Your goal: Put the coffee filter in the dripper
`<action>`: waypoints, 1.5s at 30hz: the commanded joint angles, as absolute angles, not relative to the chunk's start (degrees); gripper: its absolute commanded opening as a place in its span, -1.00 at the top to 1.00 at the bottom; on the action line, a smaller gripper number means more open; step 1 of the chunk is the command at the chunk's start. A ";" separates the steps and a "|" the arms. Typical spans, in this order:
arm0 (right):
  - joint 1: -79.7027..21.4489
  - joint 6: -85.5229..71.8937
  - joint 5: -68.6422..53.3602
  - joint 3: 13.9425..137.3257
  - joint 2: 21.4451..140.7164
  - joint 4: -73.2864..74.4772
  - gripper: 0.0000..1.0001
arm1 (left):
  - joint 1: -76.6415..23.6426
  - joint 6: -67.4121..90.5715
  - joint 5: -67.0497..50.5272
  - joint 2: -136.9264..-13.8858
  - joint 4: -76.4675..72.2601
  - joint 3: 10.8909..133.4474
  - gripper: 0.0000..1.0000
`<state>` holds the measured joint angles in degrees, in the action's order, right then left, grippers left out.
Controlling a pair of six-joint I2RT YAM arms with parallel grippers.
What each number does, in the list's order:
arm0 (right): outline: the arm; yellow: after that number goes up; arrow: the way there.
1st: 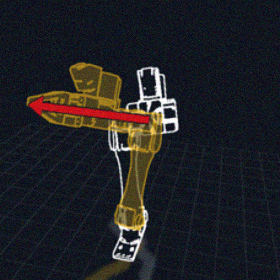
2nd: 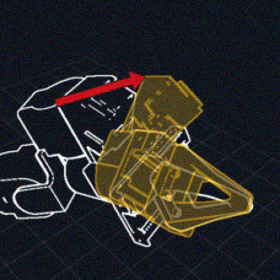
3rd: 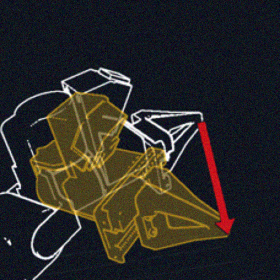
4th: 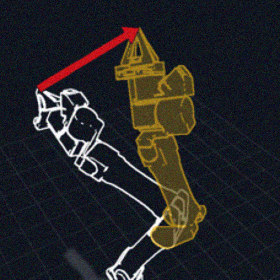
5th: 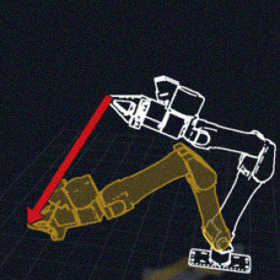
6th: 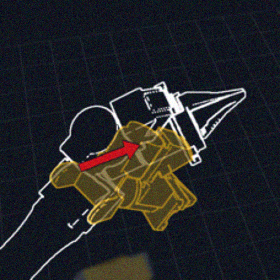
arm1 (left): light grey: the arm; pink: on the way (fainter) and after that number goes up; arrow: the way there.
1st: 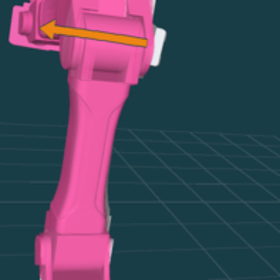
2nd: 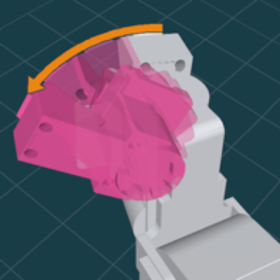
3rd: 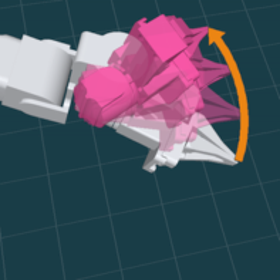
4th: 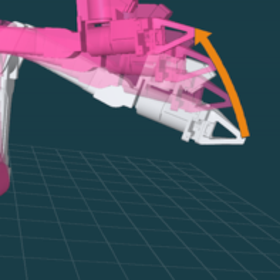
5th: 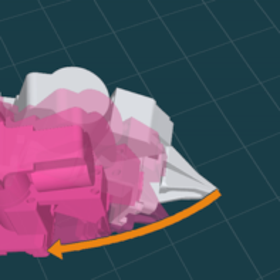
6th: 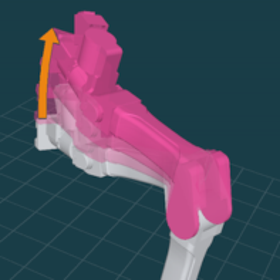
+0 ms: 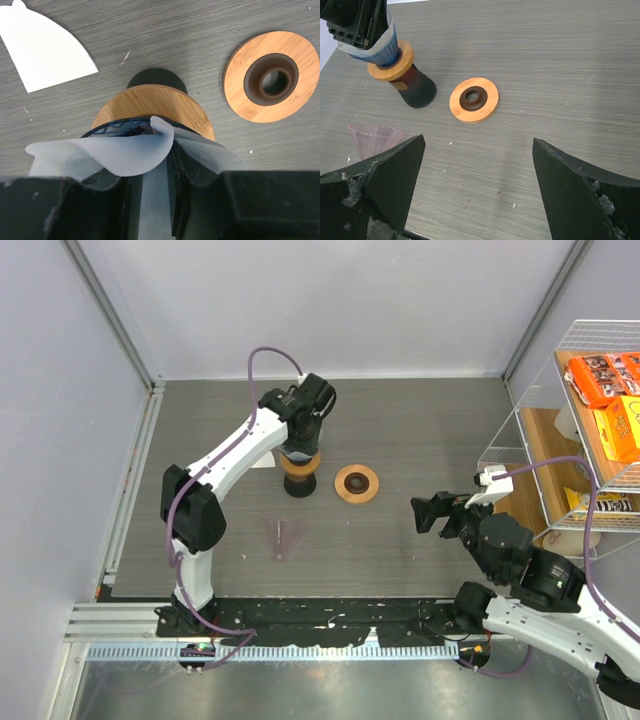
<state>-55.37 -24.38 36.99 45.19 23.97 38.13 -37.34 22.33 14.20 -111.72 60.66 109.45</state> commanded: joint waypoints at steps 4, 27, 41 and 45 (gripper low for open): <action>-55.28 -25.57 40.07 44.83 23.99 37.00 -0.90 | -37.00 22.94 15.29 -113.20 59.59 108.81 0.40; -55.28 -26.89 41.48 45.17 24.52 36.83 -0.91 | -37.00 21.97 14.50 -107.14 59.76 111.18 0.12; -55.28 -27.42 41.66 45.62 24.96 36.91 -0.91 | -37.09 21.97 13.89 -107.32 59.94 110.83 -0.18; -55.28 -27.42 42.10 45.79 25.05 36.91 -0.91 | -37.00 21.88 13.62 -106.53 59.85 110.66 -0.18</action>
